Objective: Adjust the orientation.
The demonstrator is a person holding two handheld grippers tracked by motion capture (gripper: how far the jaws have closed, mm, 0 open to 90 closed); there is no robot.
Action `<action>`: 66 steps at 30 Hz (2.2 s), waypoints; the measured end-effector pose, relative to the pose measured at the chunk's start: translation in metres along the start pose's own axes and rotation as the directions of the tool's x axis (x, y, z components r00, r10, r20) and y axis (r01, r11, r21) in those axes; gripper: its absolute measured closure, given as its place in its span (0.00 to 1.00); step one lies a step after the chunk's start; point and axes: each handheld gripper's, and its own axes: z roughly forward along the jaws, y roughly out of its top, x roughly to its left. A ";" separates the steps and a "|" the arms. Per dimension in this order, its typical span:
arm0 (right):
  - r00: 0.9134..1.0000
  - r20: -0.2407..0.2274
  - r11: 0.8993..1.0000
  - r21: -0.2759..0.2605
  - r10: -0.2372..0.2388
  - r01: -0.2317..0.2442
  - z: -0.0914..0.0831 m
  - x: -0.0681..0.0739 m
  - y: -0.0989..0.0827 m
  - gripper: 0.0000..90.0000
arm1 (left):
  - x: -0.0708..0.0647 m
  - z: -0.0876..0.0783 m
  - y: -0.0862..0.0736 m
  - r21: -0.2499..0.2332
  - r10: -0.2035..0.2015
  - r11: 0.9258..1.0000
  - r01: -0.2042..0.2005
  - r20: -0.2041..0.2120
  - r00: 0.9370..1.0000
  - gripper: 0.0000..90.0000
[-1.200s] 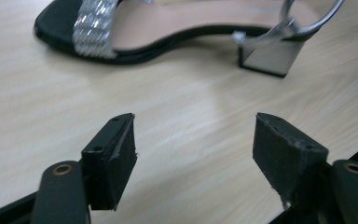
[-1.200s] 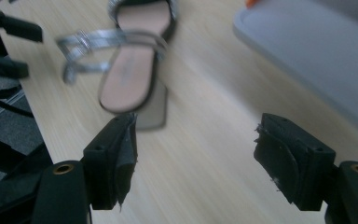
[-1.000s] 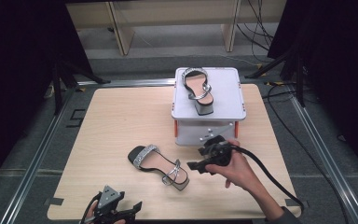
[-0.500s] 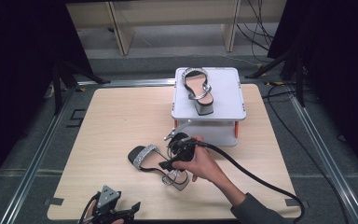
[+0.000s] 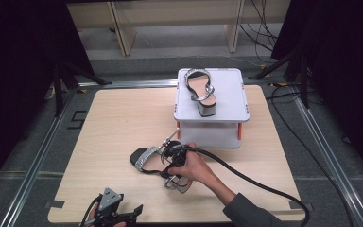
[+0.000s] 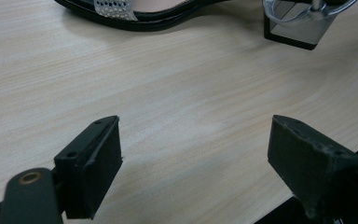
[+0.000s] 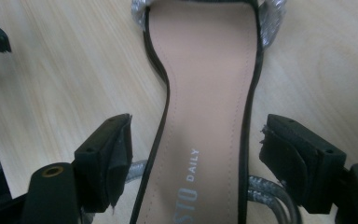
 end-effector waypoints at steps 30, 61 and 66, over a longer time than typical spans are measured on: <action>0.998 0.041 0.993 0.111 -0.049 0.044 -0.028 -0.018 -0.038 0.42 | 0.000 -0.003 0.001 -0.029 -0.019 0.999 0.019 -0.002 1.000 0.20; 0.996 0.083 1.000 0.014 0.014 -0.016 -0.052 -0.042 -0.074 0.24 | 0.000 0.000 0.005 -0.030 -0.024 0.999 0.024 -0.002 1.000 0.20; 0.995 0.098 0.996 0.083 0.004 -0.012 -0.038 -0.038 -0.070 0.24 | -0.001 0.001 0.005 -0.024 -0.009 1.000 0.009 0.007 1.000 0.20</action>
